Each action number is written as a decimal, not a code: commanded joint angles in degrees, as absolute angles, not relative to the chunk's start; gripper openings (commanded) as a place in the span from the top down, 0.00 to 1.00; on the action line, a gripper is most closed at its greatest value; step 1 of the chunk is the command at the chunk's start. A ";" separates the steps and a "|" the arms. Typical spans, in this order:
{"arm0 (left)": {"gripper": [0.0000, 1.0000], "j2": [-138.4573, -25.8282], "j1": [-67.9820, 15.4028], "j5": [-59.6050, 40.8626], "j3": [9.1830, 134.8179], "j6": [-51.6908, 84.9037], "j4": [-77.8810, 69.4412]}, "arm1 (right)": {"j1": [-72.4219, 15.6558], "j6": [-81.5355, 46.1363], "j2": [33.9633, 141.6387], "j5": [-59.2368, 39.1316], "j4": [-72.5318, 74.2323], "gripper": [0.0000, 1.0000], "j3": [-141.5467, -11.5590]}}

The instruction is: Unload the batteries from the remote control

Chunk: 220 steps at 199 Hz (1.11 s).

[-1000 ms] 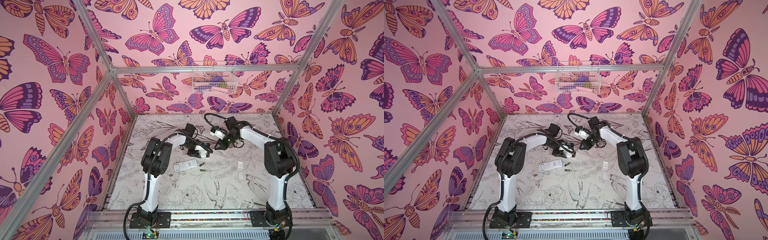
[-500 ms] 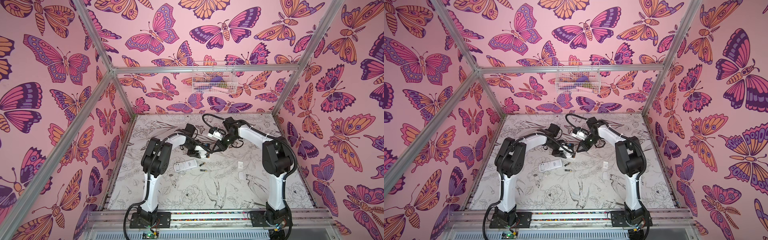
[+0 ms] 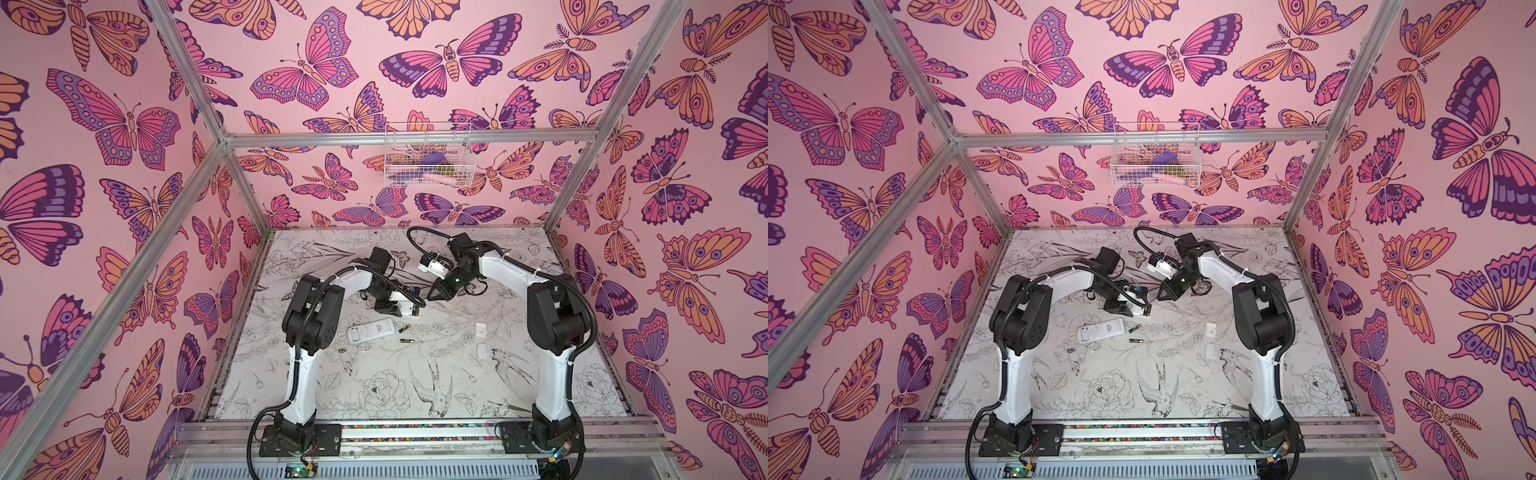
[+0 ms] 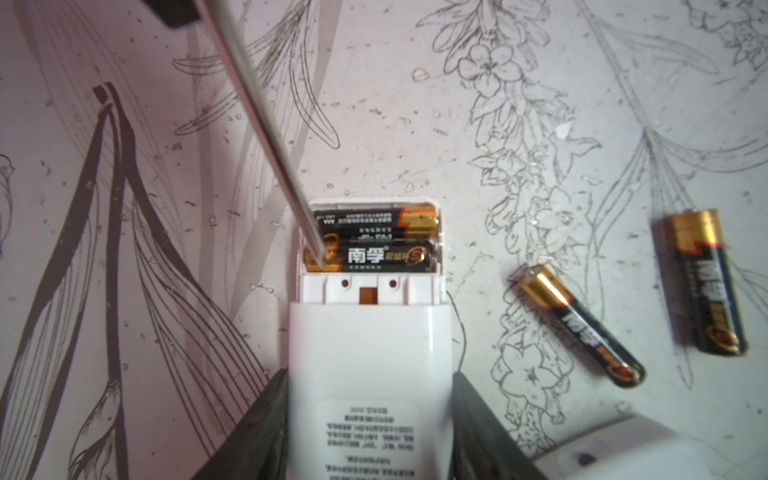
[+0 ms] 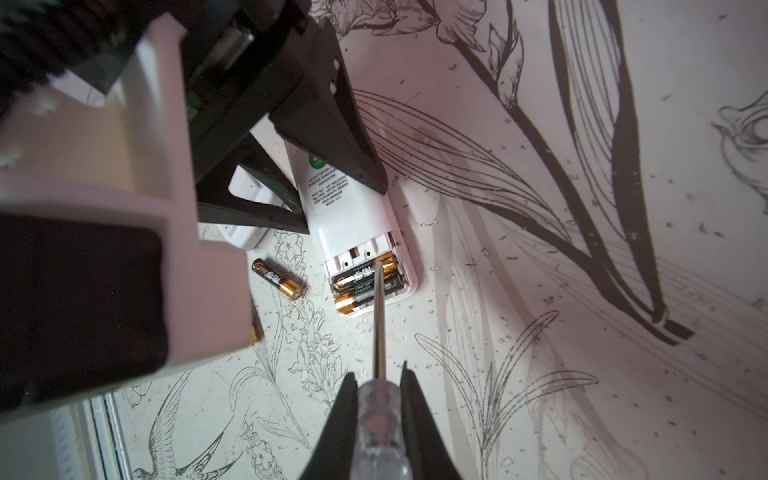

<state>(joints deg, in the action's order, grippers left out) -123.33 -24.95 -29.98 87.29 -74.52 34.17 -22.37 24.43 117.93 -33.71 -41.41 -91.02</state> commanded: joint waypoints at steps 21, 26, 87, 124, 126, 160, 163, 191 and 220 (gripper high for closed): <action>0.58 -124.00 -25.93 -29.23 86.18 -74.85 36.08 | -22.40 24.95 116.41 -31.19 -40.46 1.00 -90.64; 0.58 -124.09 -25.95 -29.27 86.04 -75.17 36.11 | -22.37 25.10 116.45 -31.37 -40.56 1.00 -90.54; 0.58 -124.02 -26.02 -29.28 86.04 -75.35 36.09 | -23.07 27.82 116.63 -32.30 -43.90 1.00 -90.15; 0.58 -124.06 -26.02 -29.26 85.79 -75.67 36.07 | -22.69 26.75 114.55 -35.60 -42.36 1.00 -90.20; 0.58 -124.09 -26.02 -29.33 85.74 -75.67 36.07 | -22.57 26.59 114.46 -35.82 -42.30 1.00 -90.25; 0.58 -124.27 -26.02 -29.25 85.95 -75.35 36.06 | -22.24 27.76 113.47 -36.19 -43.94 1.00 -90.09; 0.58 -124.28 -26.02 -29.25 85.96 -75.47 36.05 | -22.24 27.78 113.41 -36.12 -43.87 1.00 -89.87; 0.58 -124.13 -26.02 -29.31 86.30 -74.71 36.12 | -22.34 27.86 113.51 -35.84 -43.87 1.00 -88.12; 0.58 -123.94 -26.02 -29.39 85.85 -75.44 36.07 | -22.33 26.73 114.42 -33.29 -43.04 1.00 -88.27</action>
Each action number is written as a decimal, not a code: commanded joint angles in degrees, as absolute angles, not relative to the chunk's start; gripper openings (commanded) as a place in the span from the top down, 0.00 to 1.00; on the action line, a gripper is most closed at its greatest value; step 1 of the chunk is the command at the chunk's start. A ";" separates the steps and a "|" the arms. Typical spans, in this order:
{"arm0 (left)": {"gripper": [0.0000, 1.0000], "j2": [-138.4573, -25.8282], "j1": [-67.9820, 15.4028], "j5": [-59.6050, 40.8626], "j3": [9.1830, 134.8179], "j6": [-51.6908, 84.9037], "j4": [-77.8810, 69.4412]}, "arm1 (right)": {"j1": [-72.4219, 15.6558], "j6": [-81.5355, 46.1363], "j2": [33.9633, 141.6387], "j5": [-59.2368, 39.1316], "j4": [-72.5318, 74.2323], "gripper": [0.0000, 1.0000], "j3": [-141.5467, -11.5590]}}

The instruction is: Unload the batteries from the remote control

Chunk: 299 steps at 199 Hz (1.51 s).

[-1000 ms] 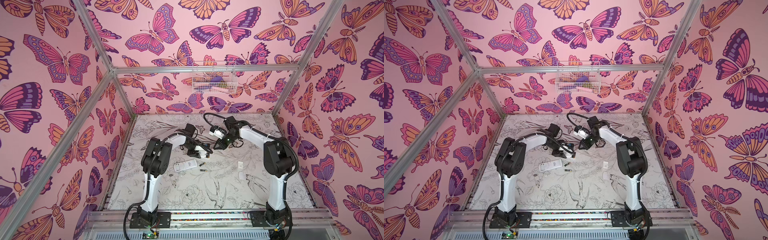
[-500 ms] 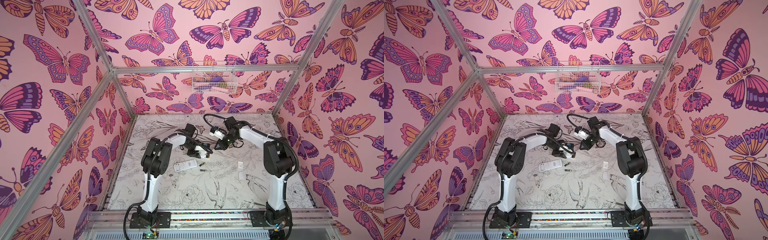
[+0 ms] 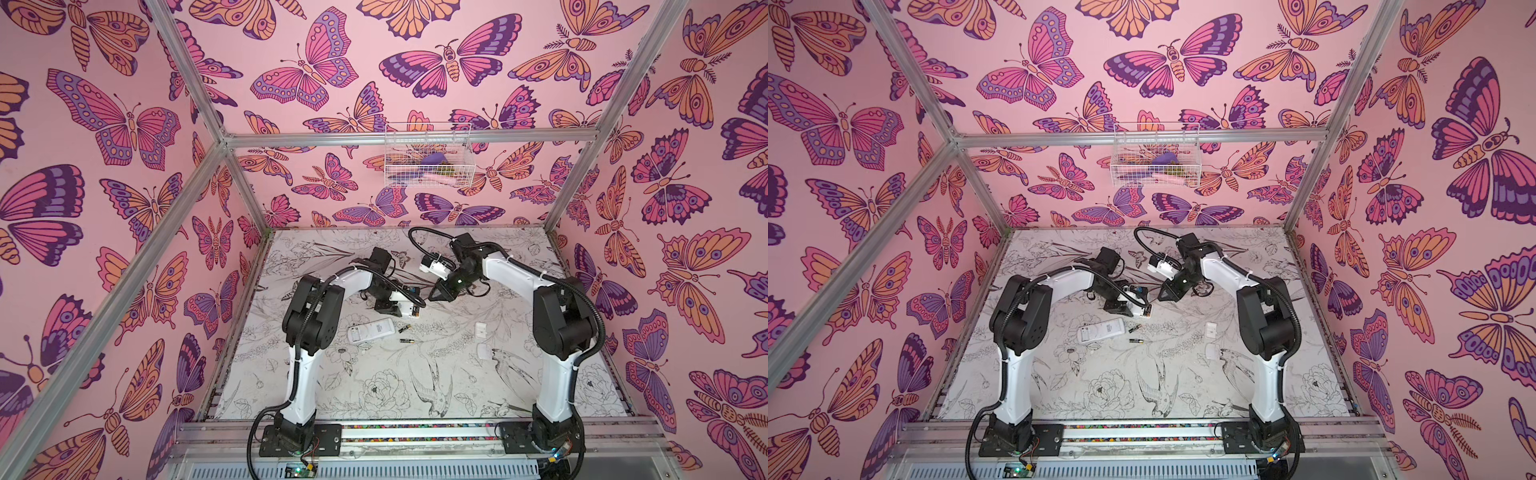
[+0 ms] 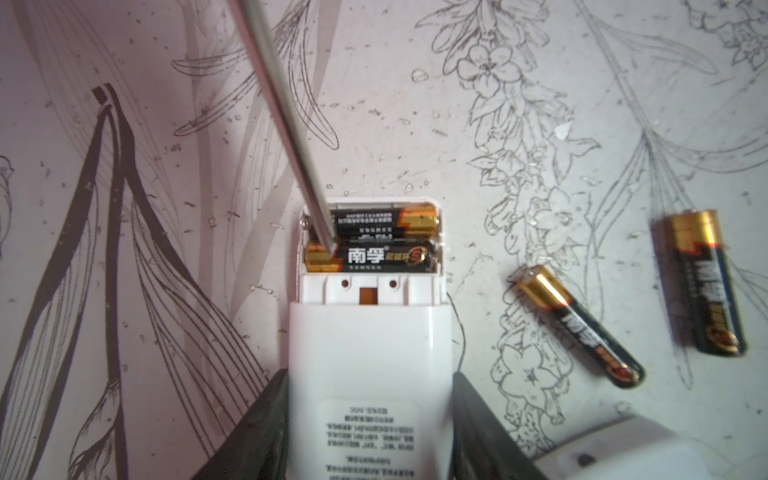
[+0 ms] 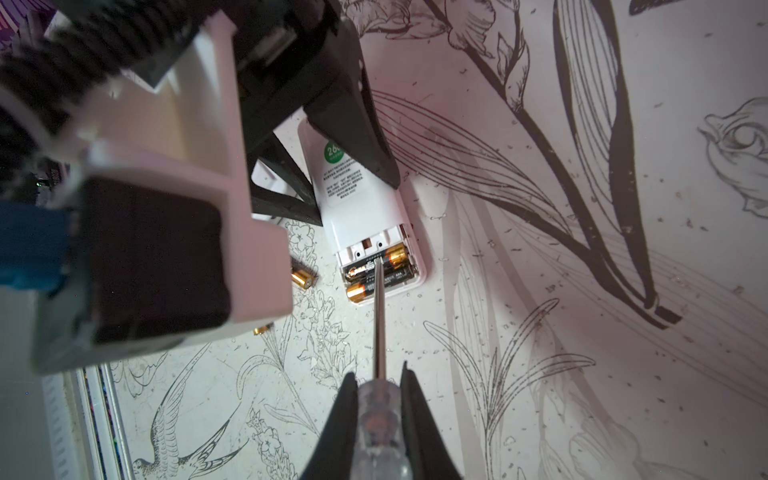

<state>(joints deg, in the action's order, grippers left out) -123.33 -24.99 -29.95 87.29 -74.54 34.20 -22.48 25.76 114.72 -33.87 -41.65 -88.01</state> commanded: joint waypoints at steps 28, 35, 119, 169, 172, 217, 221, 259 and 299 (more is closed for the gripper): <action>0.58 -124.06 -26.02 -29.21 85.87 -75.35 36.12 | -22.39 25.80 114.98 -33.05 -42.04 1.00 -88.77; 0.58 -124.06 -26.02 -29.34 85.78 -75.63 36.12 | -22.34 25.39 115.04 -32.96 -41.59 1.00 -88.78; 0.58 -123.92 -25.99 -29.42 85.78 -75.36 36.12 | -23.10 23.31 116.06 -28.52 -38.61 1.00 -87.74; 0.58 -124.00 -26.05 -29.29 85.87 -75.37 36.05 | -23.76 23.49 116.42 -30.94 -38.09 1.00 -87.67; 0.58 -123.96 -26.02 -29.37 85.91 -75.39 36.11 | -23.88 23.80 116.44 -31.30 -38.27 1.00 -87.75; 0.58 -123.91 -26.02 -29.41 85.93 -75.25 36.09 | -24.26 25.66 117.50 -30.83 -40.82 1.00 -88.77; 0.58 -123.97 -26.02 -29.37 85.94 -75.13 36.10 | -24.26 25.81 117.53 -30.54 -40.93 1.00 -88.84; 0.58 -123.92 -26.04 -29.07 85.78 -75.44 36.09 | -24.25 27.72 116.86 -30.64 -42.65 1.00 -88.95; 0.58 -123.97 -26.06 -29.12 85.86 -75.61 36.08 | -23.80 29.42 115.40 -32.52 -44.13 1.00 -88.45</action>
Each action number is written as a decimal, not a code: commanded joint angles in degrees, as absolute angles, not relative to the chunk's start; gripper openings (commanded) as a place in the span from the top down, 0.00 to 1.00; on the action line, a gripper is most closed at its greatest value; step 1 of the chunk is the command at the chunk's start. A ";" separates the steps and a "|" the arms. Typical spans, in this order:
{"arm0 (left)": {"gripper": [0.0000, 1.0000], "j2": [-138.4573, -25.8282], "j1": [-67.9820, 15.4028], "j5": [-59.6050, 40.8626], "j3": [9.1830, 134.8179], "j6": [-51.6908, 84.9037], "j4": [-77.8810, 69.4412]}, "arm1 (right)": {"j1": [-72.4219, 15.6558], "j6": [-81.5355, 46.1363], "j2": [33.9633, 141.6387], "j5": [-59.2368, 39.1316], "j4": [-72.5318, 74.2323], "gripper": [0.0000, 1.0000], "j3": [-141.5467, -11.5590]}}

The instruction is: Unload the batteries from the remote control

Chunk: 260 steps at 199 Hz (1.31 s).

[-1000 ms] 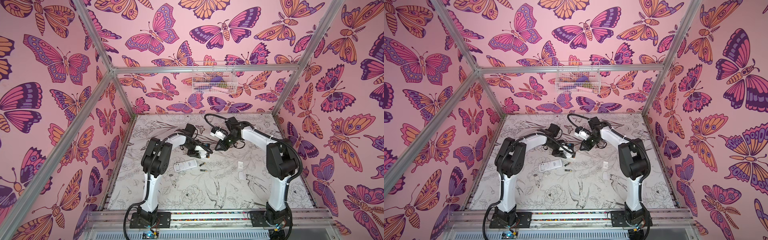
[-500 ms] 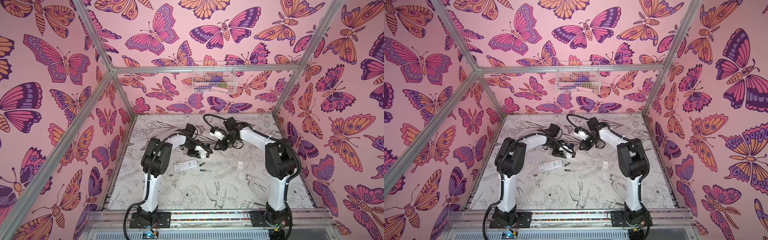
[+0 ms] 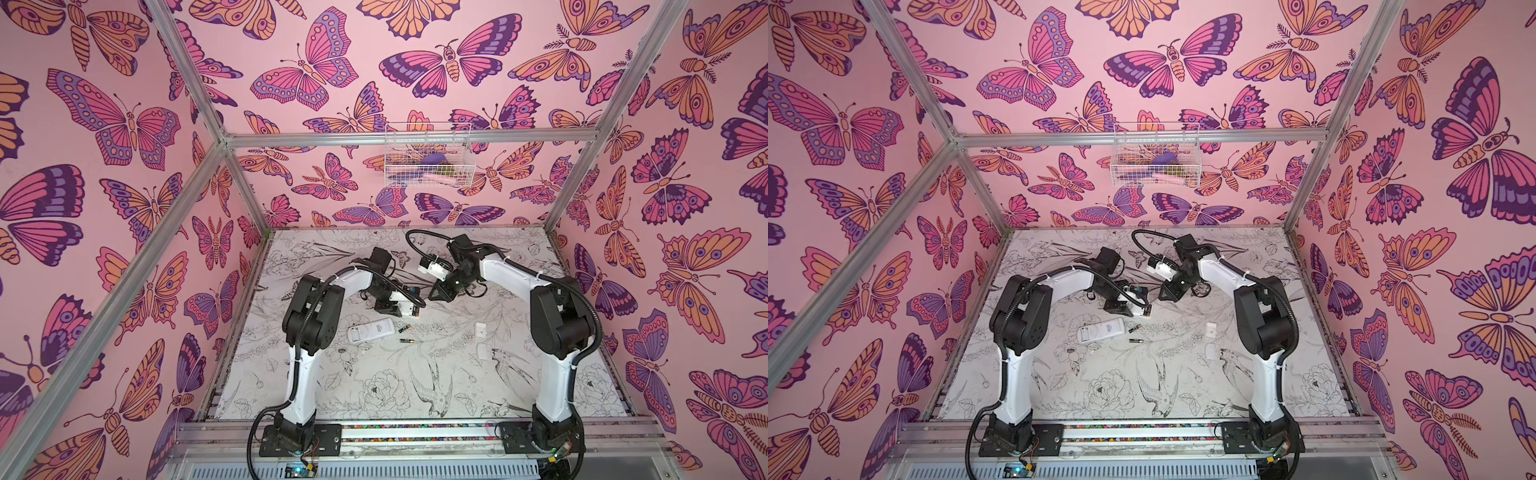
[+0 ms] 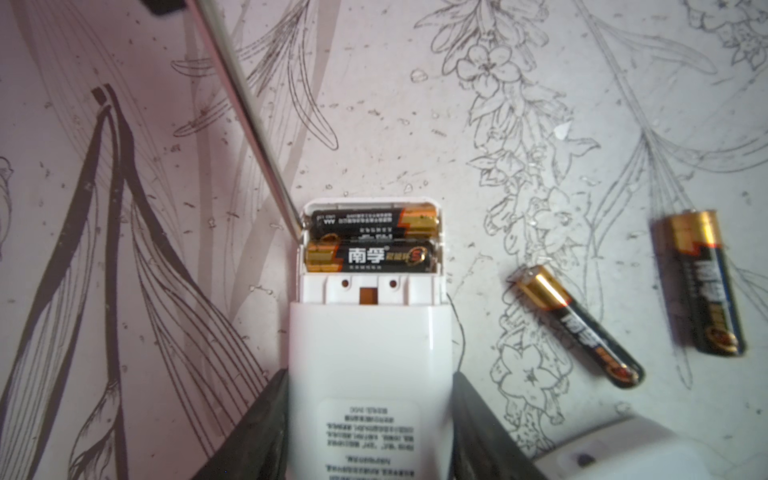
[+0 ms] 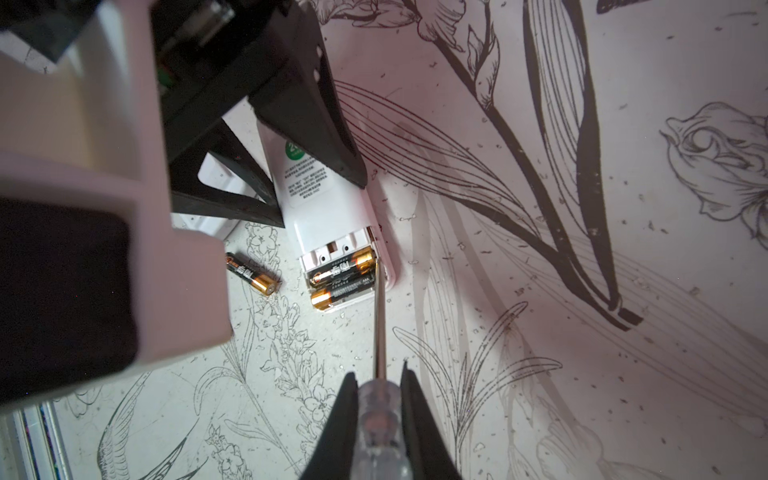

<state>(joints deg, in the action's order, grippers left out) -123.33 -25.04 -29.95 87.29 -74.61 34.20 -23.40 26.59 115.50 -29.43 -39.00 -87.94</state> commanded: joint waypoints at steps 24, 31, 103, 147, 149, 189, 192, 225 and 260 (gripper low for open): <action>0.58 -124.02 -26.02 -29.05 85.97 -75.28 36.07 | -22.98 27.89 113.94 -34.15 -42.06 1.00 -87.66; 0.58 -124.03 -26.02 -29.05 85.91 -75.48 36.10 | -22.85 27.46 113.62 -34.60 -41.25 1.00 -87.46; 0.58 -124.06 -26.02 -28.93 86.02 -75.15 36.12 | -22.70 27.84 114.50 -35.56 -42.01 1.00 -87.63; 0.58 -124.17 -26.05 -29.03 86.22 -75.02 36.12 | -22.85 26.36 115.15 -30.94 -40.28 1.00 -86.97; 0.58 -124.21 -26.02 -29.05 86.22 -75.05 36.12 | -22.81 26.36 115.14 -30.81 -40.26 1.00 -86.93; 0.58 -124.27 -26.02 -29.06 86.22 -74.98 36.11 | -23.10 25.60 116.02 -30.27 -39.48 1.00 -87.29; 0.58 -124.28 -26.02 -29.04 86.11 -75.02 36.06 | -23.11 25.58 116.08 -30.22 -39.41 1.00 -87.28; 0.58 -124.27 -26.02 -29.01 86.13 -75.19 36.05 | -23.89 25.49 116.73 -28.35 -38.77 1.00 -87.28; 0.58 -124.15 -26.02 -28.84 86.03 -75.32 36.08 | -23.88 24.79 115.48 -26.15 -36.44 1.00 -86.31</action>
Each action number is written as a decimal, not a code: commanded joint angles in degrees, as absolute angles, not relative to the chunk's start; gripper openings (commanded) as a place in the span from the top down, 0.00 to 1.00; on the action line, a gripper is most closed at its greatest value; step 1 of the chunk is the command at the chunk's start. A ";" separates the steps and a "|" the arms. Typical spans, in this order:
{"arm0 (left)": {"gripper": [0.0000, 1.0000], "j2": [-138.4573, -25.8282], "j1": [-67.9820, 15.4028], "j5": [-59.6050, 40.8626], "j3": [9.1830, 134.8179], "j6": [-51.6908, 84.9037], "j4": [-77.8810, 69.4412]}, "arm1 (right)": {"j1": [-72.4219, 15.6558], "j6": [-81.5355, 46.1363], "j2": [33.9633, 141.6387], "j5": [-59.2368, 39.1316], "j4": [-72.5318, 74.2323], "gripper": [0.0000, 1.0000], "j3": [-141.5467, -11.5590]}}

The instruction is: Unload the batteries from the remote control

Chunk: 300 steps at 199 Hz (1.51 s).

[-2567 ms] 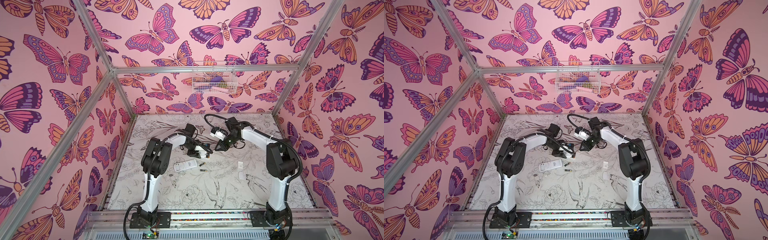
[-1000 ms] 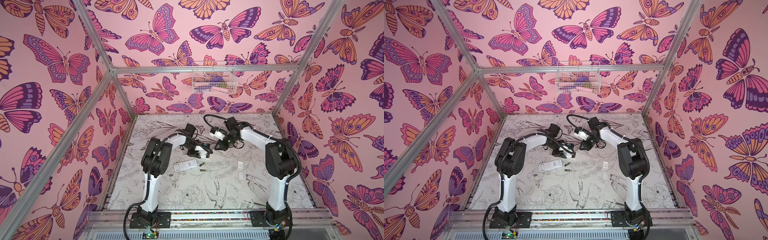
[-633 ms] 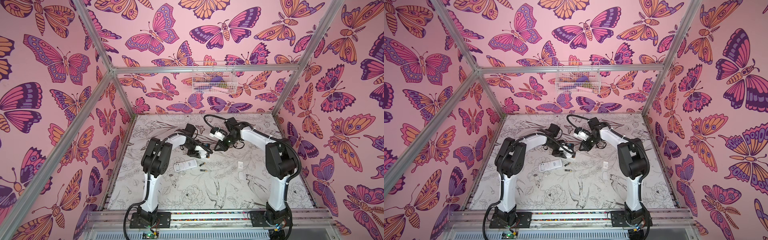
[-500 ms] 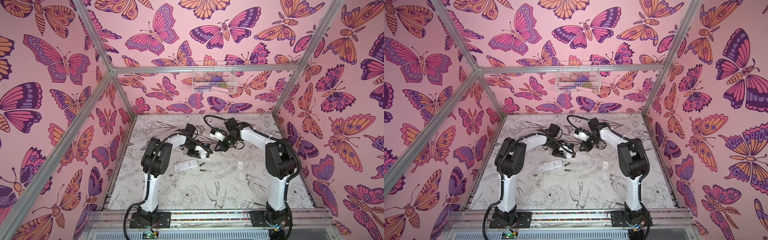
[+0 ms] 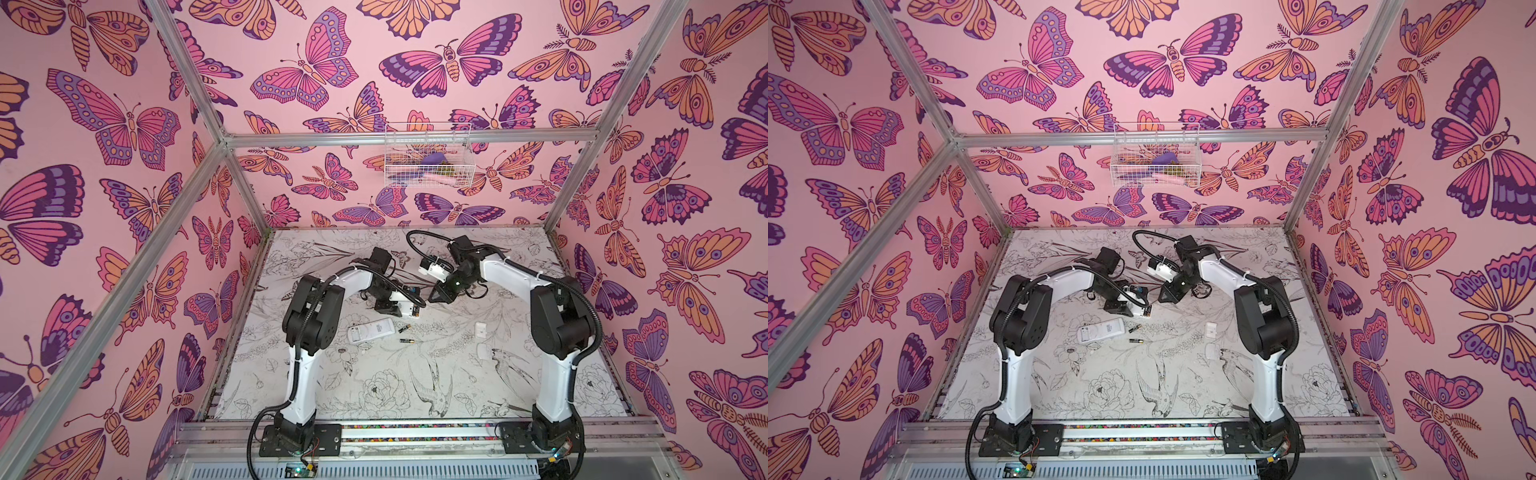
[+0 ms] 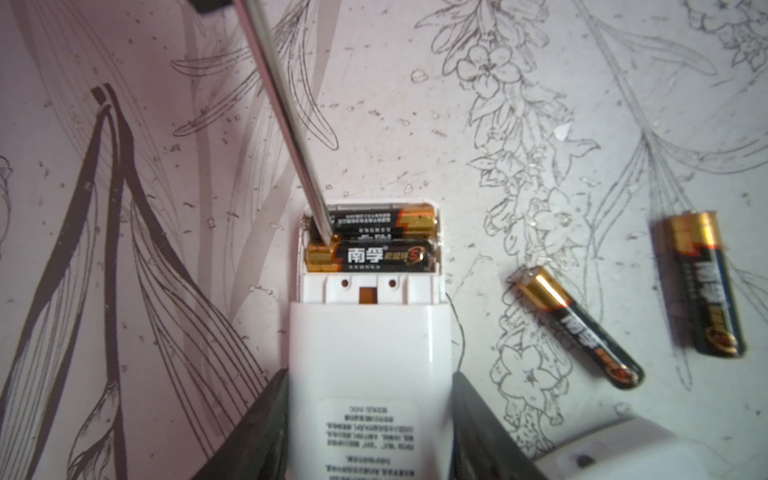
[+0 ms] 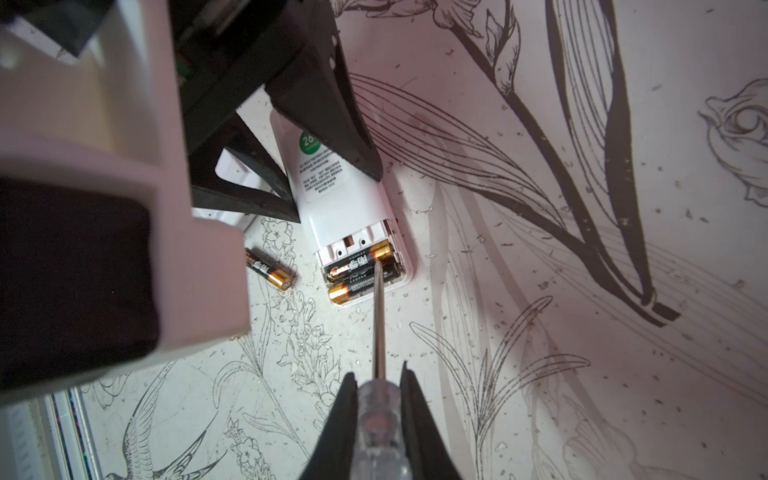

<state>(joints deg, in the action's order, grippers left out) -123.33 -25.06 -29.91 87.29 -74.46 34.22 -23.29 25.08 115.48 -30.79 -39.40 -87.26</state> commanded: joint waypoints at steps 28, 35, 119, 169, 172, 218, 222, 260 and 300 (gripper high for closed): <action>0.58 -123.92 -26.02 -28.83 85.79 -75.39 36.07 | -23.80 24.99 114.74 -25.97 -35.80 1.00 -85.92; 0.58 -123.92 -26.03 -28.75 85.77 -75.49 36.10 | -23.75 24.97 114.70 -26.10 -35.86 1.00 -85.95; 0.58 -123.60 -26.02 -28.82 85.59 -75.72 36.11 | -23.83 23.30 112.42 -26.61 -33.16 1.00 -84.11; 0.58 -123.39 -26.06 -28.83 85.78 -75.59 36.09 | -24.26 24.01 111.77 -25.40 -32.63 1.00 -82.27; 0.58 -123.36 -26.03 -28.86 85.77 -75.59 36.07 | -24.28 24.06 111.75 -25.39 -32.61 1.00 -82.20; 0.58 -123.50 -26.02 -28.76 85.58 -75.65 36.10 | -24.88 24.83 112.86 -25.42 -33.23 1.00 -82.53; 0.58 -123.53 -26.02 -28.80 85.60 -75.64 36.07 | -24.94 24.85 112.92 -25.34 -33.18 1.00 -82.53; 0.58 -124.05 -26.06 -29.23 86.00 -75.42 36.12 | -25.28 24.38 113.60 -26.46 -33.62 1.00 -82.85; 0.58 -124.36 -25.93 -29.28 86.48 -75.23 36.05 | -25.23 25.95 116.49 -33.40 -40.61 1.00 -86.59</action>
<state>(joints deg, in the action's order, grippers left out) -123.33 -25.06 -29.91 87.29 -74.37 34.24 -24.34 23.70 113.27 -27.94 -35.11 -84.20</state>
